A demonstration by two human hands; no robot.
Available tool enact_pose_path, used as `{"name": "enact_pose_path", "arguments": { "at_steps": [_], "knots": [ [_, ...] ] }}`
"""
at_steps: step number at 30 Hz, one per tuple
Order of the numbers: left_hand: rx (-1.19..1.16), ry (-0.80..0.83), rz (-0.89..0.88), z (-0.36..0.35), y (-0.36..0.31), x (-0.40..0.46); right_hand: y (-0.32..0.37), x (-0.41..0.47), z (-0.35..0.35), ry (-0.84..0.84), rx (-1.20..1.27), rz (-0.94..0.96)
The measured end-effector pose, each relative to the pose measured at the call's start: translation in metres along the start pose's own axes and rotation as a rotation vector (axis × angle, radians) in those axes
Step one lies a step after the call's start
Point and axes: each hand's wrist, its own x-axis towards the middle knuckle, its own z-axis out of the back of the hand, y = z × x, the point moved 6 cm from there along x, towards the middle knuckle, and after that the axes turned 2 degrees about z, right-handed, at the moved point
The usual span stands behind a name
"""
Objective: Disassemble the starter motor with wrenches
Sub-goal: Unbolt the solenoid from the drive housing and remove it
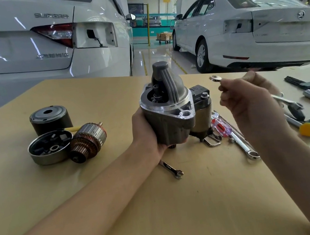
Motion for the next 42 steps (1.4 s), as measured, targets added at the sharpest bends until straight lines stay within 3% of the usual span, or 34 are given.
{"name": "enact_pose_path", "arguments": {
  "at_steps": [4,7,26,30,35,37,42],
  "knots": [
    [-0.009,0.01,-0.013,0.0,0.0,0.001,0.015,-0.018,-0.014,0.003,-0.605,0.463],
    [-0.003,0.0,-0.008,0.001,0.001,0.002,0.014,-0.026,-0.022,-0.024,-0.837,0.614],
    [0.021,-0.003,-0.009,0.003,0.001,0.001,0.017,-0.041,-0.041,0.064,-1.113,0.914],
    [0.023,-0.003,-0.011,0.002,0.0,0.001,0.014,-0.03,-0.029,-0.021,-0.914,0.664],
    [0.026,0.002,-0.013,0.001,-0.001,0.001,-0.009,-0.003,-0.007,-0.002,-0.198,-0.116],
    [0.032,-0.002,-0.015,0.0,-0.002,0.0,-0.022,-0.001,-0.003,-0.022,-0.007,-0.334],
    [0.012,-0.001,-0.007,-0.002,-0.002,-0.001,-0.026,0.002,0.002,-0.062,0.082,-0.37]
  ]
}}
